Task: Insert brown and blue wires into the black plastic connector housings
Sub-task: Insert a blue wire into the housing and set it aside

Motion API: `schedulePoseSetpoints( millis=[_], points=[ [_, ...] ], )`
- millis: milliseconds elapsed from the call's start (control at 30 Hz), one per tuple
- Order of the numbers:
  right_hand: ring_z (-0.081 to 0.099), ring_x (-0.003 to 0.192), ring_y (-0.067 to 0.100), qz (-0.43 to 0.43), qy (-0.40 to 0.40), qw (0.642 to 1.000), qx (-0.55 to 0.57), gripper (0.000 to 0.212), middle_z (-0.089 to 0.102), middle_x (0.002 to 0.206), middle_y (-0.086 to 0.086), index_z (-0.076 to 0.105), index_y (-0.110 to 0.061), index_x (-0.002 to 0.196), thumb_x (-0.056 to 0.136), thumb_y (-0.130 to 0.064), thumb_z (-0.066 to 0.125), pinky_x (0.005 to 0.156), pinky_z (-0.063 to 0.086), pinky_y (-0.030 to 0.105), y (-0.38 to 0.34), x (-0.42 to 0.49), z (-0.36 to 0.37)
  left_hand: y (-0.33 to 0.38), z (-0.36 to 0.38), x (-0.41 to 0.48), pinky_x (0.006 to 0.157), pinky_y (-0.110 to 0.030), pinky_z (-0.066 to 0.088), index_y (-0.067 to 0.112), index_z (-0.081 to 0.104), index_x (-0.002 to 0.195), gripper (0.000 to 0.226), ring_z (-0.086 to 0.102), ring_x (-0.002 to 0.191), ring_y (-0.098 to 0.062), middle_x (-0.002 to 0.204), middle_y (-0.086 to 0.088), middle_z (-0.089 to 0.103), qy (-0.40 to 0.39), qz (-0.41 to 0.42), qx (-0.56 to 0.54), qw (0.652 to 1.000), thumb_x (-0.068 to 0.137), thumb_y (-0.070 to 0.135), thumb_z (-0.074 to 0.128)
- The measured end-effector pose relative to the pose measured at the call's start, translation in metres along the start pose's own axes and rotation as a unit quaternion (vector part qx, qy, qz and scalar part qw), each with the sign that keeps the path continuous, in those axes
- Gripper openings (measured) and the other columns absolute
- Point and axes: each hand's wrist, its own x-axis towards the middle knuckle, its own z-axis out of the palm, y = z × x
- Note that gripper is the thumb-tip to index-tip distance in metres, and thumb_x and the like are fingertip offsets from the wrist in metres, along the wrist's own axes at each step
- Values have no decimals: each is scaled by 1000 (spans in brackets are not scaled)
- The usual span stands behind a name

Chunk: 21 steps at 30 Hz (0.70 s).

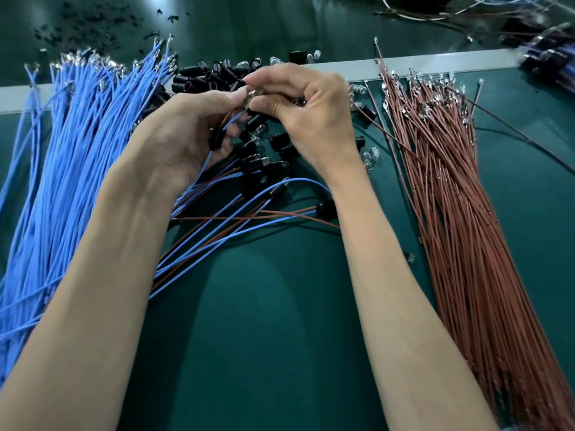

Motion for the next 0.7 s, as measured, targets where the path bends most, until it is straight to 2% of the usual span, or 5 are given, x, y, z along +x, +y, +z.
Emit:
schedulePoseSetpoints(
  millis=[133, 433, 700],
  points=[
    [68, 76, 3, -2, 13, 1000, 12, 26, 70, 83, 1, 70, -9, 94, 73, 6, 74, 77, 54, 19, 1, 1, -2, 0, 1, 1, 51, -10, 38, 23, 61, 66, 22, 48, 54, -1, 62, 11, 56, 11, 7, 0, 1000, 87, 25, 61],
    [70, 77, 6, -5, -11, 1000, 22, 28, 71, 82, -1, 69, -13, 91, 72, 7, 73, 79, 55, 23, 4, 1, -8, -3, 7, 2, 51, -10, 38, 22, 59, 76, 16, 50, 53, 0, 59, 12, 60, 22, 49, 28, 998, 91, 24, 58],
    [70, 78, 8, 0, -7, 1000, 5, 23, 71, 84, 2, 70, -11, 90, 74, 5, 74, 79, 55, 23, 3, 2, -7, -3, 11, -3, 51, -15, 39, 16, 61, 75, 18, 52, 54, -4, 57, 9, 60, 69, 144, 102, 982, 92, 16, 60]
  ],
)
